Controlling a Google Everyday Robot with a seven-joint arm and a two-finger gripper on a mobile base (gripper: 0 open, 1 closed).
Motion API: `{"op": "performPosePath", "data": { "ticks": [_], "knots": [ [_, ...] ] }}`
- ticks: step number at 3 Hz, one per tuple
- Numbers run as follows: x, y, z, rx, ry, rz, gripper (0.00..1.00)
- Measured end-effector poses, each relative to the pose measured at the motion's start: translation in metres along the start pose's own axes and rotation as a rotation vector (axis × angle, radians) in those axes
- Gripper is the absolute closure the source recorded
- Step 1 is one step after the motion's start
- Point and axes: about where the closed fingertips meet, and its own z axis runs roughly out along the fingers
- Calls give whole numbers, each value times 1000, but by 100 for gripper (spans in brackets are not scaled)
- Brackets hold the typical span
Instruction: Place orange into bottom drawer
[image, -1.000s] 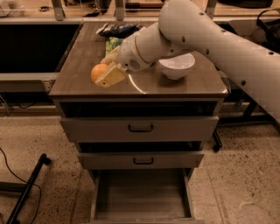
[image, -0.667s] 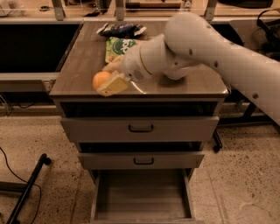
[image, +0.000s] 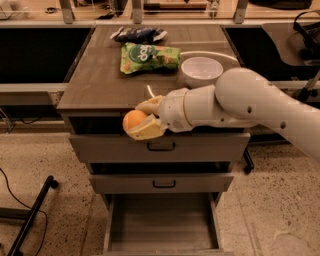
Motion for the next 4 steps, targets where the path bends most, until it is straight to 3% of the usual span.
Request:
{"op": "performPosePath", "data": {
  "ticks": [2,3,4],
  "knots": [
    [58,37,-1,41,-86,78,100],
    [85,55,15,5,-90,127,100],
    [86,56,16,3,-90,129,100]
  ]
}}
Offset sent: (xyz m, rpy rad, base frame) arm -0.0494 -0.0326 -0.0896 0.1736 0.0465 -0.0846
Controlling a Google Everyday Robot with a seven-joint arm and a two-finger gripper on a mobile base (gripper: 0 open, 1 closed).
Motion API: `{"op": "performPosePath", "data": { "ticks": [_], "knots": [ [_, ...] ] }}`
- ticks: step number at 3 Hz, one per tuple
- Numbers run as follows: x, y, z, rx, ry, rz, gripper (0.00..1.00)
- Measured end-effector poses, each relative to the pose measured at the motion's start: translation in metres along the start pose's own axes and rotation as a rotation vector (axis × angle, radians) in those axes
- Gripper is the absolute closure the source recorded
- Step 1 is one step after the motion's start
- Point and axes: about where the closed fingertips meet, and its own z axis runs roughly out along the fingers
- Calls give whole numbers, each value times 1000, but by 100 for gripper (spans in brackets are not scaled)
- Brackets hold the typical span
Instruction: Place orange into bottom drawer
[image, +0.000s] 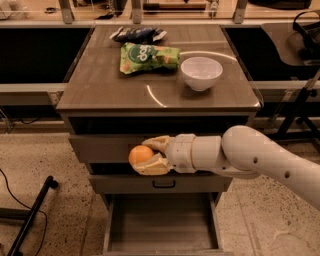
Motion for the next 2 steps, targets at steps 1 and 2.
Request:
{"op": "performPosePath", "data": {
  "ticks": [1,2],
  "knots": [
    [8,3,9,-32,3,9,100],
    [46,18,41,-102,33,16,100]
  ]
}}
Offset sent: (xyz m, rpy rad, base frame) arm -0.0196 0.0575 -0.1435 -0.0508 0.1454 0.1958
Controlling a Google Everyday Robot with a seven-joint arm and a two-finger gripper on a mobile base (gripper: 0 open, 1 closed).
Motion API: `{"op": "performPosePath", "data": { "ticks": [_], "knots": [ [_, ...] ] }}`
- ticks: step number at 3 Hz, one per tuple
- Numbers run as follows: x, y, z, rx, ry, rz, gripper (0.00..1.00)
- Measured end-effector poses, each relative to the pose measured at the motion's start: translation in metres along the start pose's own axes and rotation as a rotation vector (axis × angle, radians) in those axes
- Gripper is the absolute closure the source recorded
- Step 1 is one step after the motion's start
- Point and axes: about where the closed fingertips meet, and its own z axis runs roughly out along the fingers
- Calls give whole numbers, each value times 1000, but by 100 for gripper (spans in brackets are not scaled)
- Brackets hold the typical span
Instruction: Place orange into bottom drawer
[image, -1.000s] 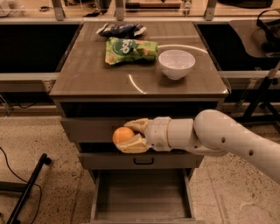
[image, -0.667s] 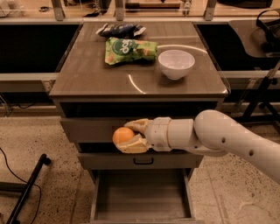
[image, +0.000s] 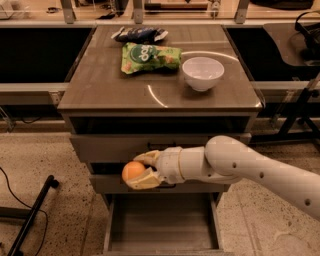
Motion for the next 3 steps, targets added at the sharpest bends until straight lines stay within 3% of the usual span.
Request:
{"op": "performPosePath", "data": {
  "ticks": [1,3],
  "knots": [
    [41,17,39,-57,25,-2,100],
    [121,52,104,-115,72,50,100]
  ]
}}
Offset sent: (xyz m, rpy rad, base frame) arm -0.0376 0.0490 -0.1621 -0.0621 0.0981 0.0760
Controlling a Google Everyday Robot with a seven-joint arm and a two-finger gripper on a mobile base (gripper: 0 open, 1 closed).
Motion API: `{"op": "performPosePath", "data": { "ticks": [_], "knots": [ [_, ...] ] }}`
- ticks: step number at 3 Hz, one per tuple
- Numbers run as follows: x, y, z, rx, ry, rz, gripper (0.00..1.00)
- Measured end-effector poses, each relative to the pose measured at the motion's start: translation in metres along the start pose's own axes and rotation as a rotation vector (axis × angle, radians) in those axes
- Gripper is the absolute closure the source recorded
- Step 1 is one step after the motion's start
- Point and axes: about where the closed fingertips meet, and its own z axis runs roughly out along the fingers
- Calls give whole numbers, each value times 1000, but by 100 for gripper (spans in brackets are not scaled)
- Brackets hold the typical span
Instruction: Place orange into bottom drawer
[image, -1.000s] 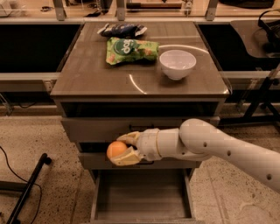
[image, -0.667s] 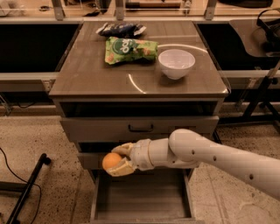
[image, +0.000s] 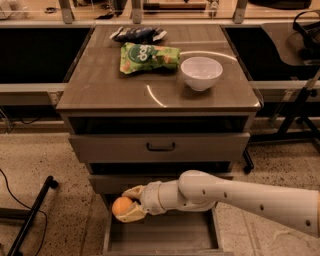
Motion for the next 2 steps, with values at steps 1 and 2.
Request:
{"op": "performPosePath", "data": {
  "ticks": [1,2],
  "knots": [
    [0,0,0,0,0,0,100],
    [19,0,16,-1,31,-18,100]
  ]
}}
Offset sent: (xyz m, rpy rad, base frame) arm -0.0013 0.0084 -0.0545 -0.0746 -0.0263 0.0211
